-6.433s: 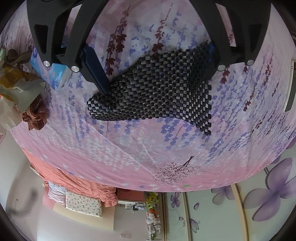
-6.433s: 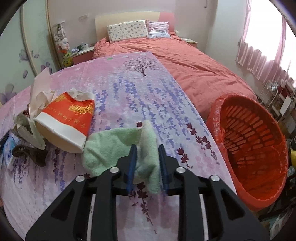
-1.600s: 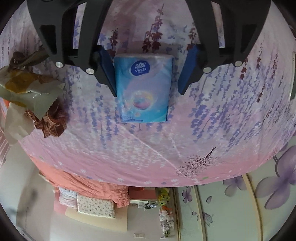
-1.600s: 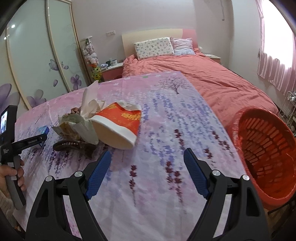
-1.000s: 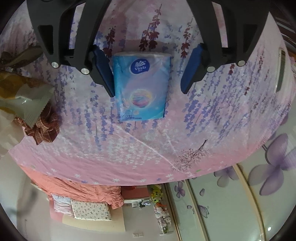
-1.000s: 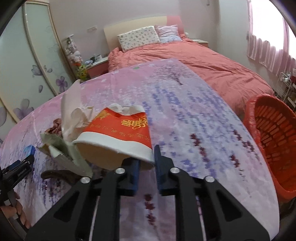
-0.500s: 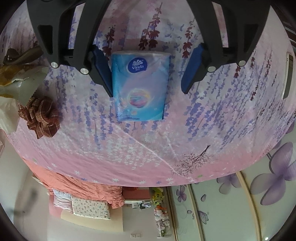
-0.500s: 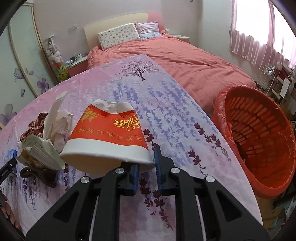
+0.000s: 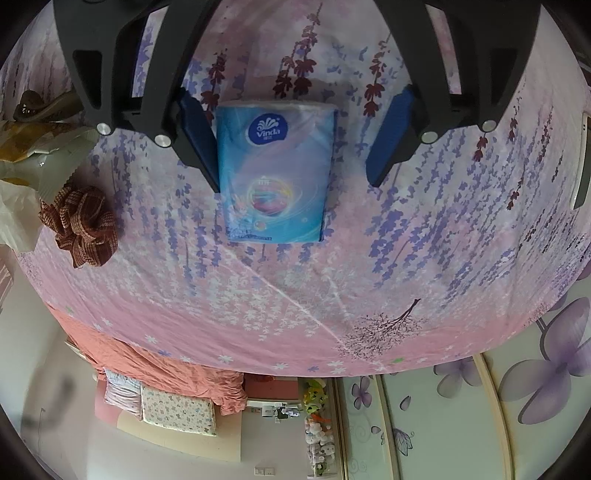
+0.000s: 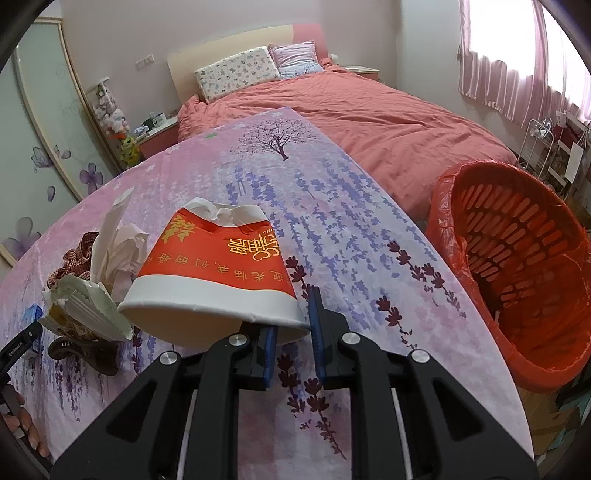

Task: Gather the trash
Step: 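Grasp the blue tissue pack with the left tool while the right tool grasps the red paper cup rim, then carry the tissue pack and paper cup over the orange basket and open both tools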

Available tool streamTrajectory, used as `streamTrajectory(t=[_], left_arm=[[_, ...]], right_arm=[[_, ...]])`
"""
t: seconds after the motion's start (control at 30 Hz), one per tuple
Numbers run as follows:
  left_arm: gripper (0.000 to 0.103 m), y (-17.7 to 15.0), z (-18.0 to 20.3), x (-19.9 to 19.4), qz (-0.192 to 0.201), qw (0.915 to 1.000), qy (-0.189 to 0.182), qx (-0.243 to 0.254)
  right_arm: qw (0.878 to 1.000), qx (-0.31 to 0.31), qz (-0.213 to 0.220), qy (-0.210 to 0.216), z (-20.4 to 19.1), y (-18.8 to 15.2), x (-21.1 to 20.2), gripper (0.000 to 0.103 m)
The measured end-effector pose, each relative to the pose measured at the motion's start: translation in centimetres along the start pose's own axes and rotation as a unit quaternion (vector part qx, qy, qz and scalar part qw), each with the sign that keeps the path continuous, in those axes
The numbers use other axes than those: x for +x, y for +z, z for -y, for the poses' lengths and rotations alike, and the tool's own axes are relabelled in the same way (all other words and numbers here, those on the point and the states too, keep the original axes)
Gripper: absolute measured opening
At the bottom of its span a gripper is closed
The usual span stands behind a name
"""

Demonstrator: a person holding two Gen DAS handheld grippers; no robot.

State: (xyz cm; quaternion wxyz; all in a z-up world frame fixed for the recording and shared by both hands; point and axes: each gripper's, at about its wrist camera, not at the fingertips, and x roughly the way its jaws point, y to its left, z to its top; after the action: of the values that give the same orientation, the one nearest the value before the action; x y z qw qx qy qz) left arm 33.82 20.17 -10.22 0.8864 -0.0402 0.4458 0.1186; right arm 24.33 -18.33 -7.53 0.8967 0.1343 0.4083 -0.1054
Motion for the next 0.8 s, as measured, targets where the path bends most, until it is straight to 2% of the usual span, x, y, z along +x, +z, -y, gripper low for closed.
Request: streamTrajectory(t=[0.03, 0.1, 0.13, 0.2, 0.27, 0.43, 0.6, 0.8], left_arm=[[0.074, 0.0, -0.1, -0.1, 0.002, 1.0000, -0.005, -0.002], [0.056, -0.3, 0.1, -0.5, 0.010, 0.9998, -0.015, 0.007], [0.051, -0.6, 0.2, -0.8, 0.012, 0.9996, -0.020, 0.016], [0.051, -1.1, 0.4, -1.2, 0.013, 0.9990, -0.033, 0.029], [0.050, -1.8, 0.4, -1.7, 0.015, 0.9982, -0.043, 0.038], [0.050, -2.7, 0.2, -3.0, 0.028, 0.9961, -0.073, 0.040], [0.049, -2.6, 0.7, -5.5, 0.043, 0.9943, -0.087, 0.045], [0.049, -1.7, 3.3, -10.2, 0.070, 0.9878, -0.123, 0.065]], right_arm=[[1.000, -0.001, 0.000, -0.001, 0.1, 0.1, 0.0, 0.017], [1.000, -0.015, 0.002, -0.008, 0.0, 0.0, -0.2, 0.014], [1.000, -0.023, 0.005, -0.011, 0.0, 0.0, -0.4, 0.012], [0.999, -0.048, 0.024, -0.008, -0.1, -0.5, -1.5, 0.005], [0.998, -0.054, 0.036, -0.006, 0.3, -0.7, -2.6, 0.004], [0.998, -0.038, 0.049, 0.007, 1.7, -0.2, -4.4, 0.004], [0.997, -0.047, 0.065, 0.016, 2.2, -0.2, -5.9, 0.004], [0.995, -0.039, 0.087, 0.033, 3.6, 1.1, -8.5, 0.004]])
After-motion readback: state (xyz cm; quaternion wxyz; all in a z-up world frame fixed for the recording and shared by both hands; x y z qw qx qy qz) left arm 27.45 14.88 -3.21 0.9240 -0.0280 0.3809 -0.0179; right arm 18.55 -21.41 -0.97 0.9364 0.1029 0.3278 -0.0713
